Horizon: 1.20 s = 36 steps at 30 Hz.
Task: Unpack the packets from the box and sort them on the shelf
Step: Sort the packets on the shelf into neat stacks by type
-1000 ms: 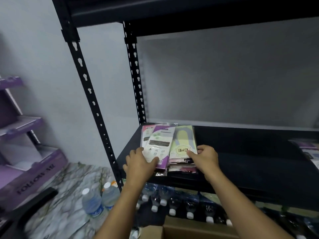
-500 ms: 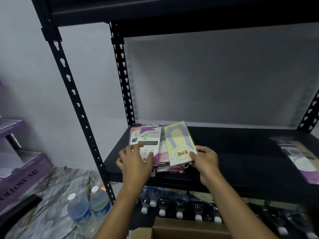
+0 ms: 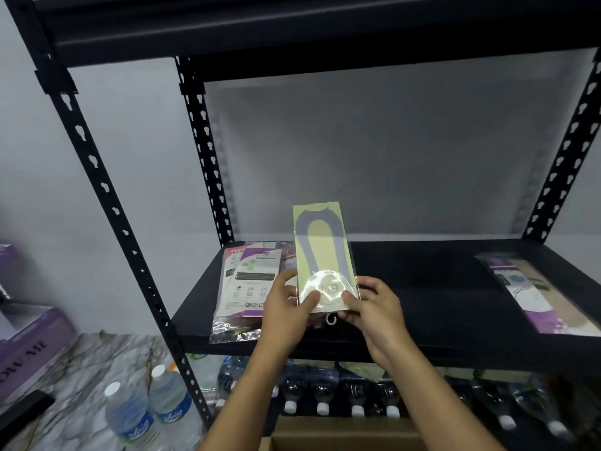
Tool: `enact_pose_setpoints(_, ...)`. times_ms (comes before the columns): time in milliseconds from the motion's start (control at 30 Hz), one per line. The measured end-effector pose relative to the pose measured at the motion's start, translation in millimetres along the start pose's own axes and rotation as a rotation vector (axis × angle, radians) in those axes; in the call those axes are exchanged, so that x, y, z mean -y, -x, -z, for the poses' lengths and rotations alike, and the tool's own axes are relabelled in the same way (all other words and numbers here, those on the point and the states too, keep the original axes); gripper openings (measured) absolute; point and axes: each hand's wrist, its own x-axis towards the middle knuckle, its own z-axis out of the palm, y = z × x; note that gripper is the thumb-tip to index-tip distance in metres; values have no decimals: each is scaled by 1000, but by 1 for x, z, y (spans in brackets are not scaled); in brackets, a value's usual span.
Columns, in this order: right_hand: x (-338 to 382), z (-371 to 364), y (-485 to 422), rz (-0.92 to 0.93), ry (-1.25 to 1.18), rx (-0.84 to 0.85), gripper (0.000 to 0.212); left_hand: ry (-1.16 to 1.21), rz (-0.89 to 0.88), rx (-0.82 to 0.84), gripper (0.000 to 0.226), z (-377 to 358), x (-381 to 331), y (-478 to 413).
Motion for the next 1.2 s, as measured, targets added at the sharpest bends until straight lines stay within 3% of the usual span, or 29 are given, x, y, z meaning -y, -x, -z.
enact_pose_setpoints(133,5,14,-1,36,242,-30,28,120,42,97,43,-2,-6,4)
enact_pose_setpoints(200,11,21,-2,151,424,-98,37,111,30,149,43,2,-11,3)
enact_pose_setpoints(267,23,28,-3,343,583,-134,43,-7,-13,196,45,8,-17,-1)
enact_pose_setpoints(367,45,33,-4,617,760,-42,41,-199,-96,241,44,19,-30,-5)
enact_pose_setpoints(467,67,29,-4,767,991,36,45,-385,-203,197,30,27,-42,-12)
enact_pose_setpoints(533,78,25,-5,797,1164,74,48,-386,-207,194,25,29,-50,-16)
enact_pose_setpoints(633,84,25,-6,705,1329,147,40,-314,-183,221,18,30,-62,-17)
enact_pose_setpoints(733,80,27,-4,521,1227,302,12,-231,-167,211,19,29,-69,-17)
enact_pose_setpoints(833,72,28,1,402,1055,391,9,-175,-153,157,22,27,-69,-19)
enact_pose_setpoints(967,64,29,2,417,928,291,14,-152,-200,66,35,23,-60,-18)
enact_pose_setpoints(1100,64,36,-1,396,767,218,8,-33,-205,-189,45,21,-35,-7)
enact_pose_setpoints(1133,65,38,-2,394,717,195,8,10,-161,-197,46,19,-28,-2)
enact_pose_setpoints(1200,64,41,-3,382,622,155,9,134,-18,-56,53,10,-13,10)
